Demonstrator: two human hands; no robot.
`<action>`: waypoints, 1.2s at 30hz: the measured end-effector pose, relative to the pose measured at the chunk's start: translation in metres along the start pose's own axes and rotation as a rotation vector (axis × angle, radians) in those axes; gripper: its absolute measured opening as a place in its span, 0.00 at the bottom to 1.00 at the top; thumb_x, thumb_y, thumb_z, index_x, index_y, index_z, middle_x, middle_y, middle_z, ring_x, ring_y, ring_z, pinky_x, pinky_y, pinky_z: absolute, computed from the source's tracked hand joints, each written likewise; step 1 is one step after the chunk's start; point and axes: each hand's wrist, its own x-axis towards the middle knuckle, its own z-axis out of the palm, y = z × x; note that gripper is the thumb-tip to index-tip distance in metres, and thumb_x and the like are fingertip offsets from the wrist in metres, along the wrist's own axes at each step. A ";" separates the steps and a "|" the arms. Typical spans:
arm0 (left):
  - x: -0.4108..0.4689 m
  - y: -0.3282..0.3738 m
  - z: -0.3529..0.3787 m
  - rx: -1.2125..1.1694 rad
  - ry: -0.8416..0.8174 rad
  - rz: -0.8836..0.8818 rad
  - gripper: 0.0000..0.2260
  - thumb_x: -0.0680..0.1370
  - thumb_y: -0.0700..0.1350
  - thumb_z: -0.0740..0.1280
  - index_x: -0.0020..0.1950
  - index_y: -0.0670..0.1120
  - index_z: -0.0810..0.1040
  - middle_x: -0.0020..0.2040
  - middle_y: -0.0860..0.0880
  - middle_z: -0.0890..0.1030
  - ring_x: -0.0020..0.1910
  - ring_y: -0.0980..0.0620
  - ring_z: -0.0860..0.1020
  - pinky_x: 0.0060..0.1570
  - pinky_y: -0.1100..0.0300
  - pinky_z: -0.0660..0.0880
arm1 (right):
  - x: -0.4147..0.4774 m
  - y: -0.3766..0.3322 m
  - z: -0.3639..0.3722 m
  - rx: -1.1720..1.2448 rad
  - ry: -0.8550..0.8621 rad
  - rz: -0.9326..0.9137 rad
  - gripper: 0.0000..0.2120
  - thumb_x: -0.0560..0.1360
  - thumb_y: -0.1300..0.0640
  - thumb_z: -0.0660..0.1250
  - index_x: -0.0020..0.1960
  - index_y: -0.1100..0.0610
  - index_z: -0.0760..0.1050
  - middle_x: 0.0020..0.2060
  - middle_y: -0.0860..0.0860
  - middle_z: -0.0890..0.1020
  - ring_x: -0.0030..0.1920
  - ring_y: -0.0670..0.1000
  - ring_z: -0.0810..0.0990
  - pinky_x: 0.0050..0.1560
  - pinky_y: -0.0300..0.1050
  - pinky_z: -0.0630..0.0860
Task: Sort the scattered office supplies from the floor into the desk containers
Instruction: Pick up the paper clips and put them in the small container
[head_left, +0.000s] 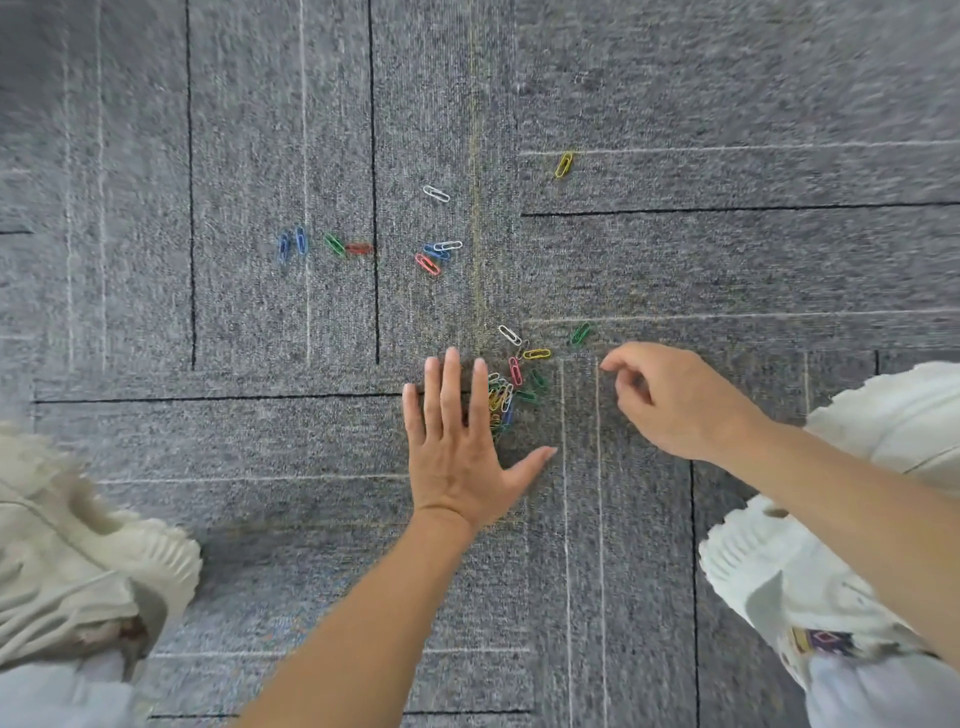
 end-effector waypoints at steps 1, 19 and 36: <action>0.006 0.005 0.001 -0.005 0.006 0.014 0.50 0.72 0.75 0.57 0.81 0.42 0.50 0.81 0.39 0.50 0.80 0.40 0.47 0.76 0.39 0.50 | -0.001 0.001 0.001 0.000 0.004 0.000 0.14 0.81 0.58 0.59 0.66 0.55 0.74 0.45 0.45 0.77 0.32 0.42 0.74 0.33 0.39 0.68; 0.065 0.034 -0.001 -0.182 0.196 0.514 0.11 0.81 0.50 0.62 0.47 0.45 0.78 0.48 0.47 0.79 0.50 0.45 0.72 0.48 0.50 0.73 | -0.016 0.029 -0.021 0.044 -0.002 0.083 0.15 0.81 0.57 0.61 0.67 0.53 0.72 0.42 0.41 0.76 0.27 0.39 0.73 0.30 0.31 0.68; 0.118 0.055 -0.078 -0.861 -0.265 -0.289 0.19 0.79 0.41 0.61 0.26 0.44 0.69 0.22 0.50 0.66 0.20 0.53 0.61 0.21 0.66 0.57 | -0.015 0.005 -0.004 0.206 -0.034 0.107 0.12 0.82 0.57 0.59 0.63 0.52 0.75 0.44 0.44 0.80 0.31 0.48 0.79 0.32 0.47 0.77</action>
